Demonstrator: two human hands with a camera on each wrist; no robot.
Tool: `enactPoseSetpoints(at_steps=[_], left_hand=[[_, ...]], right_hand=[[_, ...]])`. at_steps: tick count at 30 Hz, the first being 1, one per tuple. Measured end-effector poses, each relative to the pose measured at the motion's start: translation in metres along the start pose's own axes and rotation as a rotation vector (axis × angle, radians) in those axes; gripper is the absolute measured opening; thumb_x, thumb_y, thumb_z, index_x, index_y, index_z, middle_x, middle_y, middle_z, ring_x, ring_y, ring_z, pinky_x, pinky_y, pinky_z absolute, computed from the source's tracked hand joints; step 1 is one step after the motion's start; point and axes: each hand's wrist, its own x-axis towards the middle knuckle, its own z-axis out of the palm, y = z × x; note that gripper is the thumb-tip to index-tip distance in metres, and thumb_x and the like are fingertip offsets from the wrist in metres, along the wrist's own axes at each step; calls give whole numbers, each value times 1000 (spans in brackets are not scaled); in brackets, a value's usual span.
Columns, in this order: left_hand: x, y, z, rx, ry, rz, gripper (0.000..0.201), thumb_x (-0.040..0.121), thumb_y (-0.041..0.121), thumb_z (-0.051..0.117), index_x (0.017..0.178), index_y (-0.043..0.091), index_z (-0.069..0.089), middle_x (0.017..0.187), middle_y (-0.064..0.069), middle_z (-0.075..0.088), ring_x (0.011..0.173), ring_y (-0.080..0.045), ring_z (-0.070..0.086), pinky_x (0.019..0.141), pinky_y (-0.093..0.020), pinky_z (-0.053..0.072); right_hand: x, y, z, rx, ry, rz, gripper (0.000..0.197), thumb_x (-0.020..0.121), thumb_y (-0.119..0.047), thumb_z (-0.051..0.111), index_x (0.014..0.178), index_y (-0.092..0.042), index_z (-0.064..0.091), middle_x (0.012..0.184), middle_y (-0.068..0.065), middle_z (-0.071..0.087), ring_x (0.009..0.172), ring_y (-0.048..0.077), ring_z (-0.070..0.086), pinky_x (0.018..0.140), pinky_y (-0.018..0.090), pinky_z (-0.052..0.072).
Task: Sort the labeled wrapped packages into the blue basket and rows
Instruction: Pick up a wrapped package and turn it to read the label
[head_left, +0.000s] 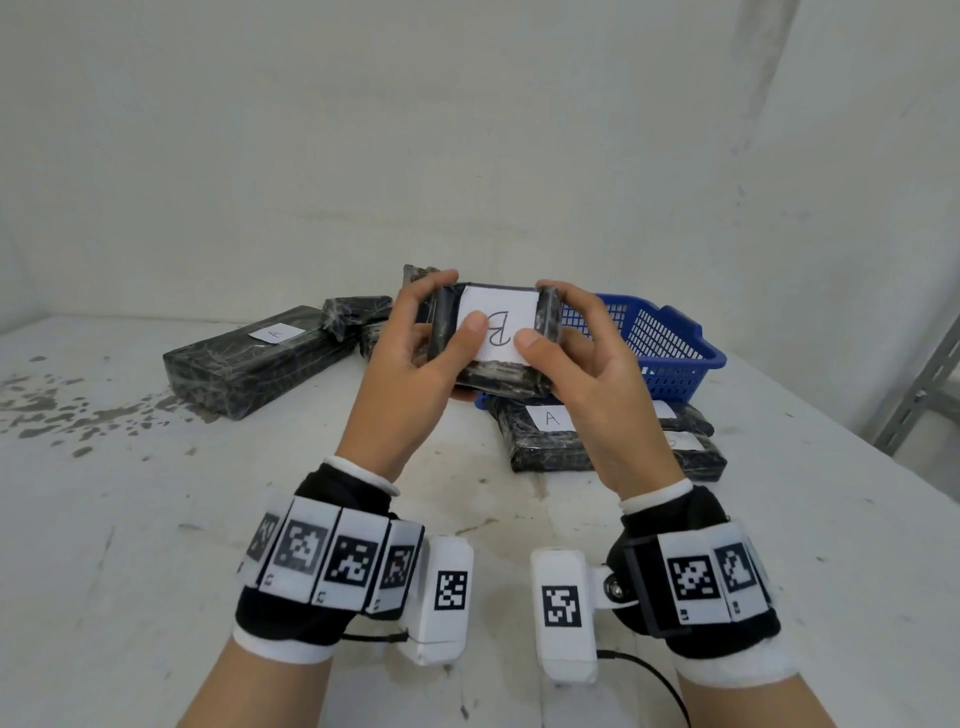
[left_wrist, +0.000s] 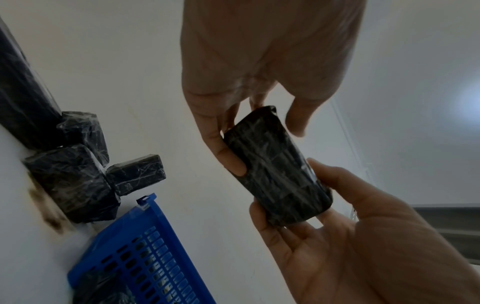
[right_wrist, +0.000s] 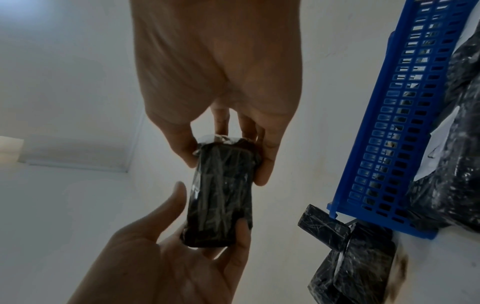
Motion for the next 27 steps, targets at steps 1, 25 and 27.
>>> enactPoseSetpoints(at_steps=[1, 25, 27], left_hand=[[0, 0, 0, 6, 0, 5, 37, 95, 17, 59, 129, 28, 49, 105, -11, 67, 78, -11, 69, 59, -23, 54], [3, -1, 2, 29, 160, 4, 44, 80, 46, 64, 116, 20, 56, 96, 1, 69, 84, -5, 67, 74, -22, 55], [2, -3, 3, 78, 121, -8, 58, 76, 51, 63, 125, 22, 52, 101, 3, 69, 91, -5, 67, 79, -23, 55]], right_hand=[[-1, 0, 0, -6, 4, -4, 41, 92, -13, 68, 129, -25, 54, 107, 11, 75, 100, 28, 72, 93, 51, 57], [0, 2, 0, -35, 79, -14, 14, 93, -17, 68, 99, -11, 56, 96, 1, 71, 76, 11, 72, 62, 33, 61], [-1, 1, 1, -32, 89, -31, 17, 96, -15, 65, 111, -16, 57, 99, 3, 71, 78, 12, 74, 63, 33, 62]])
